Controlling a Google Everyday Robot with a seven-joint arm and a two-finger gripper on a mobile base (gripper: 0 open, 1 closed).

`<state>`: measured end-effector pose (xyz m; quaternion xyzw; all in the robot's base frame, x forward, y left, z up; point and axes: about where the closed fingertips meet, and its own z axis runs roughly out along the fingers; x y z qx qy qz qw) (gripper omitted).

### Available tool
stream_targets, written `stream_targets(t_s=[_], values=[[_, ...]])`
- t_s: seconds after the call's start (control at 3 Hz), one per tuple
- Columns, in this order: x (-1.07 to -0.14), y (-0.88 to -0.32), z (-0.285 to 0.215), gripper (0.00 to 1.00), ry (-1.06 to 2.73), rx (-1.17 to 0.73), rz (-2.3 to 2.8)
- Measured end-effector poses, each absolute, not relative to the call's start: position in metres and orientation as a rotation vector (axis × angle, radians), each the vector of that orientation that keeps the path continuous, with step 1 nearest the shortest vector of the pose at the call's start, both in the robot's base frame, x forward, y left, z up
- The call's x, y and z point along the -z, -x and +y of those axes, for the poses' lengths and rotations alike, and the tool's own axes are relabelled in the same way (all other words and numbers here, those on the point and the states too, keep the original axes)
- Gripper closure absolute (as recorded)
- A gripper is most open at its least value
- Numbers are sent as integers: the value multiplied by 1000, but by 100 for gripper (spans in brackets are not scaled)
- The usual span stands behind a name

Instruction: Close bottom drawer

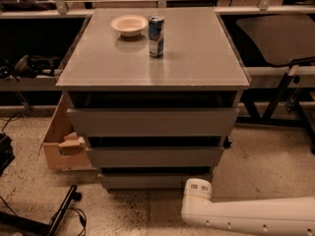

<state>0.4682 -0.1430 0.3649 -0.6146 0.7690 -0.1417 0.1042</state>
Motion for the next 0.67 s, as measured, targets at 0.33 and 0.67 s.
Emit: stream_targets(t_s=[0.33, 0.67], values=[[-430, -398, -175, 100, 1787, 544, 2426], [-497, -326, -207, 100, 1582, 668, 2627]])
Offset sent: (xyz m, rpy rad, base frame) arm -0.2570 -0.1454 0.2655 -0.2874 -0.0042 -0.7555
